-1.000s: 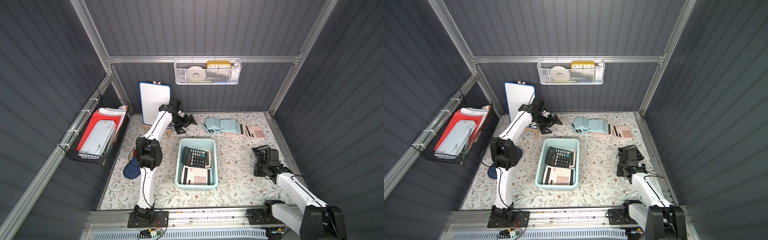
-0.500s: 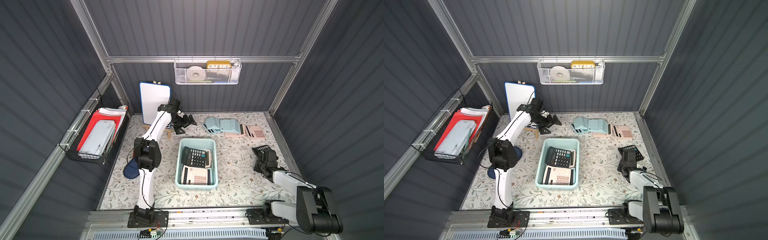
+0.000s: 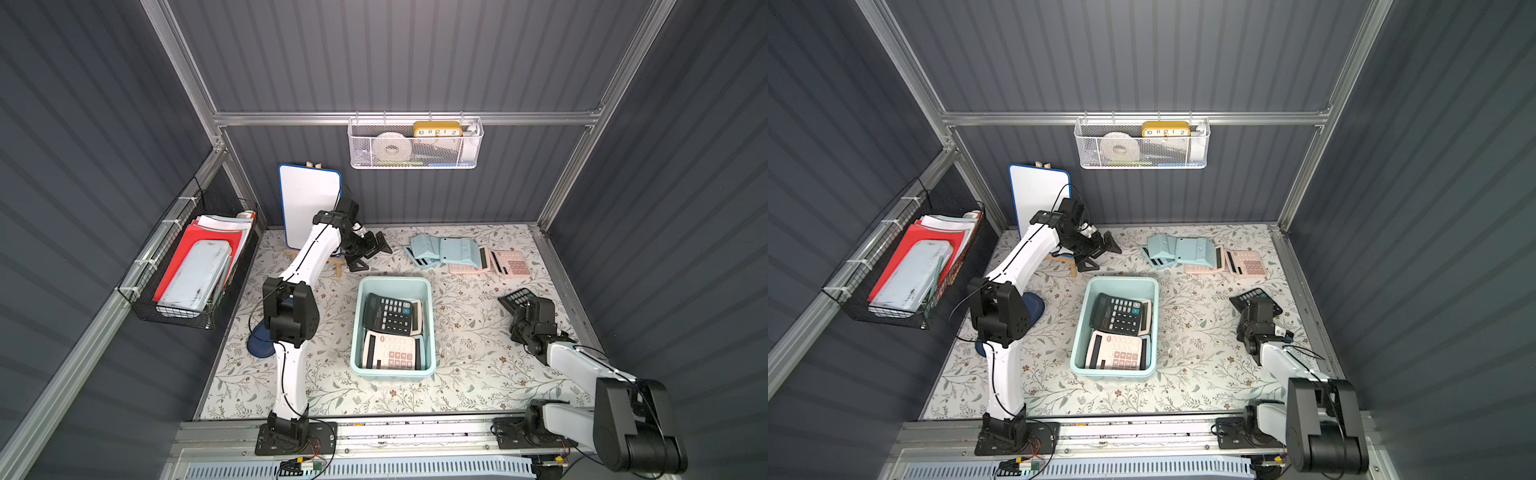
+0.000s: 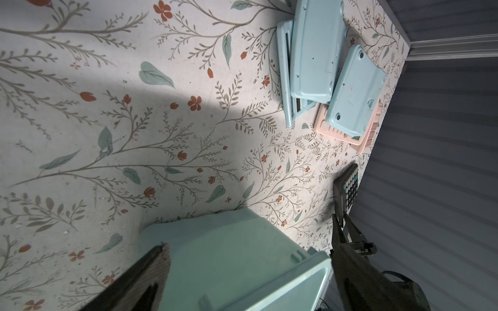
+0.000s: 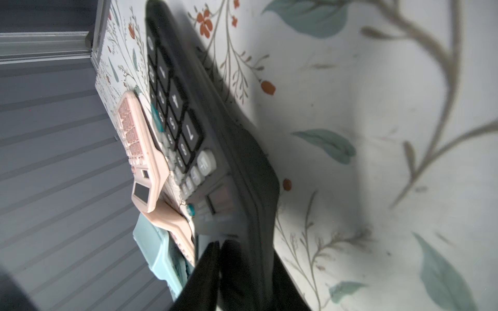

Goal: Put the calculator in the storage box
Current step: Pick up the calculator at the center of the board.

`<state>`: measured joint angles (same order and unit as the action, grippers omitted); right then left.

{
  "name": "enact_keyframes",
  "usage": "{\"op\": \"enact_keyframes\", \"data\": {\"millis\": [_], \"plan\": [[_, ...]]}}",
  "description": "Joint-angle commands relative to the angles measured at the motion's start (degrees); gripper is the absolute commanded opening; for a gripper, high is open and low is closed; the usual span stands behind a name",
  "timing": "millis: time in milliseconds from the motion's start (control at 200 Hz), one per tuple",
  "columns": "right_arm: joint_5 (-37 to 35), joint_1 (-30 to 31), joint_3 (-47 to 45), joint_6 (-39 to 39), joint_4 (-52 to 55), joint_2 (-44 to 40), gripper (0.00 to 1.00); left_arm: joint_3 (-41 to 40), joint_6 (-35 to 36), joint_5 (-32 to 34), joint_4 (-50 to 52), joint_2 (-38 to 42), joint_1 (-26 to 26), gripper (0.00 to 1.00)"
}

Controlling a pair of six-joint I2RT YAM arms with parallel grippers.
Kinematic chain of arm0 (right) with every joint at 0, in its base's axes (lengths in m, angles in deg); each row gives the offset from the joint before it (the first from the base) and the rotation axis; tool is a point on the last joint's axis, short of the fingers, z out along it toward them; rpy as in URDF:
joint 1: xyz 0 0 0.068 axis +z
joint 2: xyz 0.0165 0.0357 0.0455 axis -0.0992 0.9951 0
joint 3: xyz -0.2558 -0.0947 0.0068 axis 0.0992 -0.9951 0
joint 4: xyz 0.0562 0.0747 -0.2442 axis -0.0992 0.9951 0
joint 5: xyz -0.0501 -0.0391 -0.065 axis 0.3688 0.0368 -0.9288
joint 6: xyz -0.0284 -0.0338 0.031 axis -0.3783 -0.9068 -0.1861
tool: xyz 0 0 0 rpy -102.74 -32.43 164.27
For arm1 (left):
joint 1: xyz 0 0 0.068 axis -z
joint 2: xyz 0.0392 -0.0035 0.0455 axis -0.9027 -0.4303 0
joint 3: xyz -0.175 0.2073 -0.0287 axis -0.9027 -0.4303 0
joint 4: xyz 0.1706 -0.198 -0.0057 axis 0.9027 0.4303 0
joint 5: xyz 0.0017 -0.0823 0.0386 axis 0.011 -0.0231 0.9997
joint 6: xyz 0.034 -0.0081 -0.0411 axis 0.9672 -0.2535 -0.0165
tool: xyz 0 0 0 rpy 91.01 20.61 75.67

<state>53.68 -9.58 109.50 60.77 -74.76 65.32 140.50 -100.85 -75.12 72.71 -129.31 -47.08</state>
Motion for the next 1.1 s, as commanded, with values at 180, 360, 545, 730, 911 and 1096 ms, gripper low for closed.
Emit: {"op": "enact_keyframes", "data": {"millis": [180,360,545,730,911,1096], "plan": [[3.3,0.0,1.0,-7.8,14.1,-11.0,0.11,-3.4,0.8,0.1,-2.1,5.0,0.5,0.99],[8.8,0.0,3.2,-14.0,17.7,-15.2,0.0,-3.1,0.9,-0.3,-2.5,4.9,0.5,0.99],[15.4,0.0,6.9,-19.9,19.4,-16.4,0.0,-1.7,1.2,-1.7,-2.8,4.3,0.5,0.99],[23.1,0.1,11.6,-24.4,19.8,-17.3,0.0,0.1,1.3,-3.9,-4.0,4.2,0.5,0.99],[31.3,0.3,16.8,-27.5,17.2,-15.2,0.0,0.8,0.0,-8.2,-7.3,5.0,0.5,0.99],[41.6,1.4,22.5,-30.0,13.3,-9.3,0.0,0.1,-1.3,-12.8,-12.0,6.6,0.5,0.99]]}}
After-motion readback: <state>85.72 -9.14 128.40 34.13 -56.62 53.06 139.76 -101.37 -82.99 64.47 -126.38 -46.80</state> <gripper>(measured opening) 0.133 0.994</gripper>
